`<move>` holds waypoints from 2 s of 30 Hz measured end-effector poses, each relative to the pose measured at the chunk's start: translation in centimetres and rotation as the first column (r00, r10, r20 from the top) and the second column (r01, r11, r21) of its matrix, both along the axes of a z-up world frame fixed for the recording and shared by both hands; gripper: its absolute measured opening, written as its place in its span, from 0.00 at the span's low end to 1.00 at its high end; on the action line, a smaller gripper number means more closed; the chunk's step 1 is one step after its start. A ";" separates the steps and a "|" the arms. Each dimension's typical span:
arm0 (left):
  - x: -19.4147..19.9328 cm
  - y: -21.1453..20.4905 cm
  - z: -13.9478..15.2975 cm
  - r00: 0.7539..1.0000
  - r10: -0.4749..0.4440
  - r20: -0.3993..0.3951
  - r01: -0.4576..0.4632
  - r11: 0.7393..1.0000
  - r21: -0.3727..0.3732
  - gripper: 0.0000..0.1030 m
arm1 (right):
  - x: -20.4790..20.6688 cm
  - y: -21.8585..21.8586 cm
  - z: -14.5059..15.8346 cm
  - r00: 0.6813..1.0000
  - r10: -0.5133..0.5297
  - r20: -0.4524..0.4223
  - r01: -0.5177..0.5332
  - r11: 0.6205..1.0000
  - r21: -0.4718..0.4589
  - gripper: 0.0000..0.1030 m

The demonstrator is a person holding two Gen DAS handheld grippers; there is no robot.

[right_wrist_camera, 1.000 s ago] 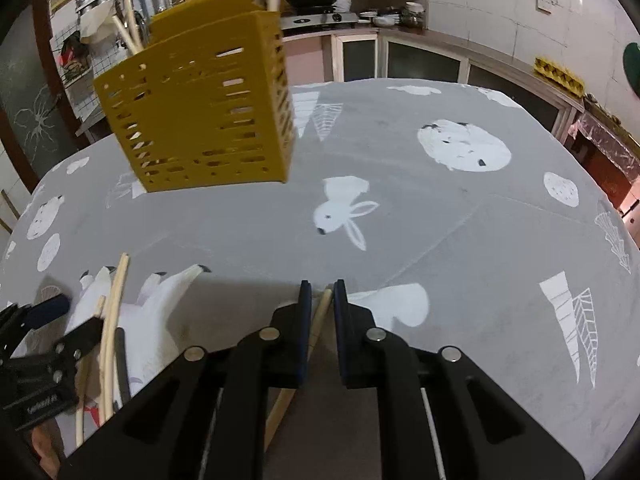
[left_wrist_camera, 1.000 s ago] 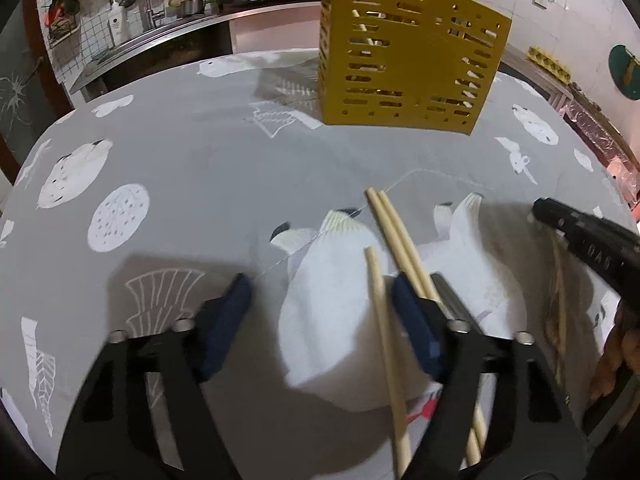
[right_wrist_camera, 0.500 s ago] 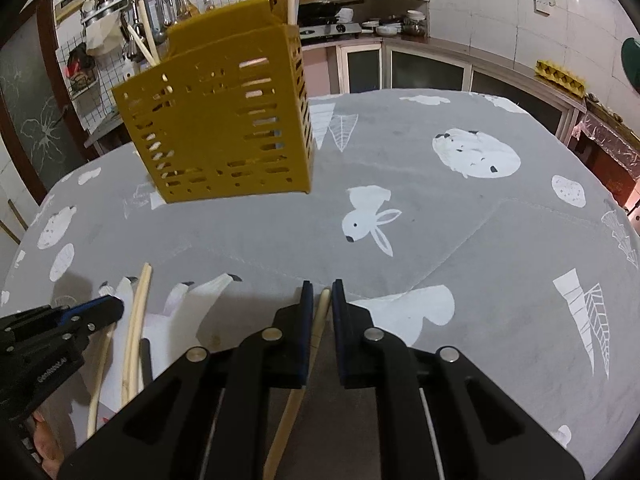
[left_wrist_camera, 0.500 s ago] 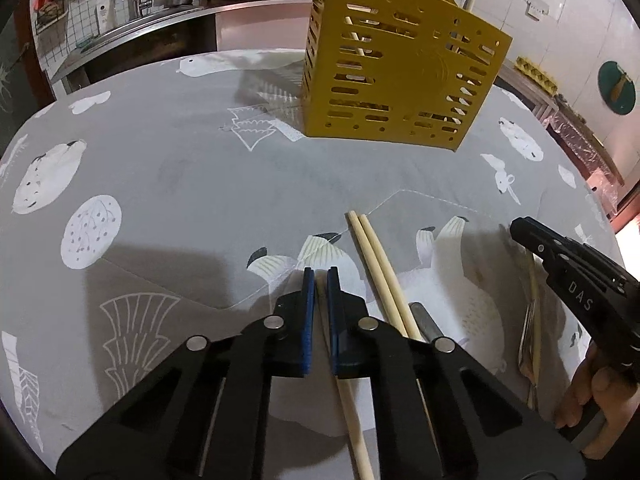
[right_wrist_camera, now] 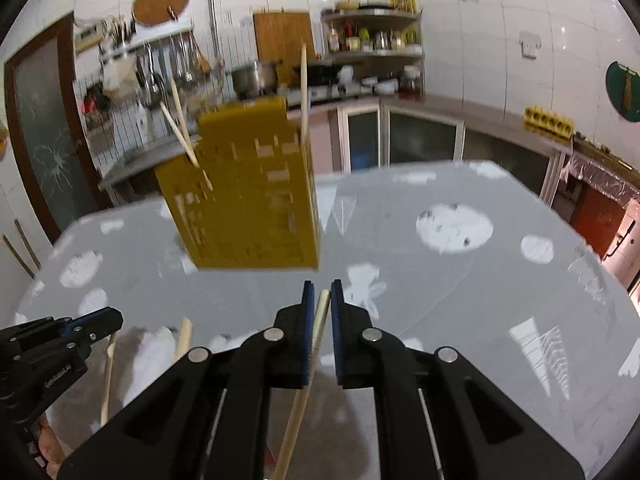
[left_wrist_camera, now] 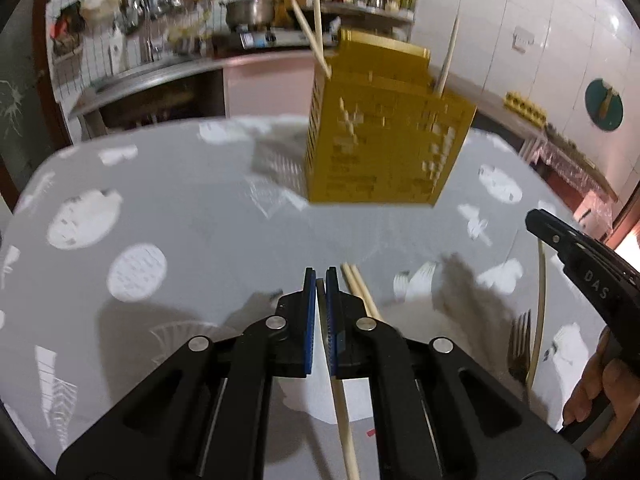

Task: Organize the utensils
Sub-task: 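Lift the chopstick with the left gripper and carry it over the holder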

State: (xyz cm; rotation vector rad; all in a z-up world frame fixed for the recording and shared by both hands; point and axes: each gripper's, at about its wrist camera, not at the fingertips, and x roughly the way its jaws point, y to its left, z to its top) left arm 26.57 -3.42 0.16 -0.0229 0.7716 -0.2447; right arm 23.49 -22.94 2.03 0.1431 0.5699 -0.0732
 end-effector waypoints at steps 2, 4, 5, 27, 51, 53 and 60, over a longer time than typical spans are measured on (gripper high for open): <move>-0.9 0.3 1.6 0.998 0.007 0.055 -0.006 1.000 -0.018 0.03 | -1.0 -0.1 1.4 0.999 -0.002 0.048 0.002 1.000 -0.001 0.08; -1.7 0.5 2.9 0.994 0.012 0.106 -0.010 1.000 -0.023 0.03 | -2.0 -0.2 2.9 0.995 0.000 0.098 0.001 1.000 -0.009 0.08; -2.3 0.5 3.8 0.989 0.013 0.146 -0.009 1.000 -0.026 0.03 | -2.3 -0.1 3.4 0.993 0.001 0.116 0.001 1.000 -0.015 0.08; -5.7 2.0 9.9 0.923 0.036 0.384 -0.009 0.997 -0.073 0.03 | -5.4 0.1 8.0 0.949 0.005 0.315 0.028 0.995 -0.100 0.06; -3.2 2.3 12.5 0.895 0.035 0.445 0.003 0.996 -0.086 0.03 | -1.8 0.2 10.3 0.931 0.017 0.365 0.015 0.996 -0.085 0.06; -2.9 2.3 13.2 0.891 0.032 0.454 0.007 0.997 -0.083 0.03 | -1.5 0.1 10.8 0.929 0.018 0.370 0.015 0.996 -0.085 0.06; -1.5 1.8 16.7 0.862 0.027 0.506 0.019 0.996 -0.086 0.03 | 0.1 -0.4 13.4 0.916 0.017 0.401 0.014 0.997 -0.075 0.06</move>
